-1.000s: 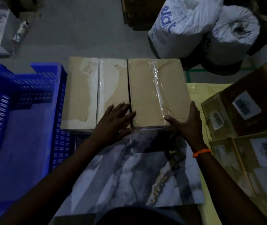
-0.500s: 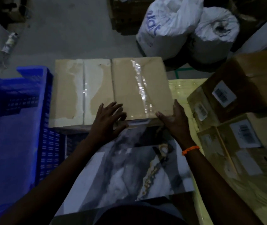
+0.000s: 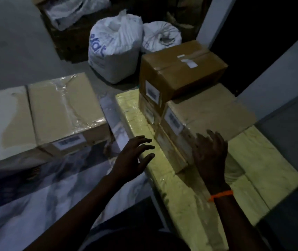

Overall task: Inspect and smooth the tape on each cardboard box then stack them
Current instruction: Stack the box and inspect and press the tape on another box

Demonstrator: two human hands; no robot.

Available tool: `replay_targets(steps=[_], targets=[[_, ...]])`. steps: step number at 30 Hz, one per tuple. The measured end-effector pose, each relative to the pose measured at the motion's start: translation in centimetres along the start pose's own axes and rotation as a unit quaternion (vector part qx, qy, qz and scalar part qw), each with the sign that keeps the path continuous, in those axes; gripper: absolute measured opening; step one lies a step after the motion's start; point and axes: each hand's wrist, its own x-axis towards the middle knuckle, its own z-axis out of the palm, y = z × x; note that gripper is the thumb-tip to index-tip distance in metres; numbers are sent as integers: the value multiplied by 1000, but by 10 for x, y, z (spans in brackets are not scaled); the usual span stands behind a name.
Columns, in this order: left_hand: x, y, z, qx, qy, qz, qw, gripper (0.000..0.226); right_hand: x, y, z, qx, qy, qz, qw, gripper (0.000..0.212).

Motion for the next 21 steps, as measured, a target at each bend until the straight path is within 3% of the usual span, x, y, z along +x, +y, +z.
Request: replay_targets(steps=[5, 10, 13, 16, 18, 21], targets=[[32, 36, 42, -9, 24, -37, 999, 33, -17, 60, -16, 60, 7, 16, 998, 29], [73, 58, 86, -44, 37, -143, 988, 49, -42, 117, -48, 201, -10, 106, 974, 32], [104, 79, 105, -98, 19, -247, 964, 63, -46, 138, -60, 391, -40, 225, 891, 41], [130, 91, 115, -94, 13, -280, 955, 66, -37, 140, -50, 493, -85, 338, 797, 62], [137, 99, 115, -116, 2, -316, 942, 64, -34, 135, -44, 512, -100, 325, 788, 66], [124, 105, 113, -136, -46, -320, 937, 51, -41, 130, -44, 531, -61, 327, 780, 57]])
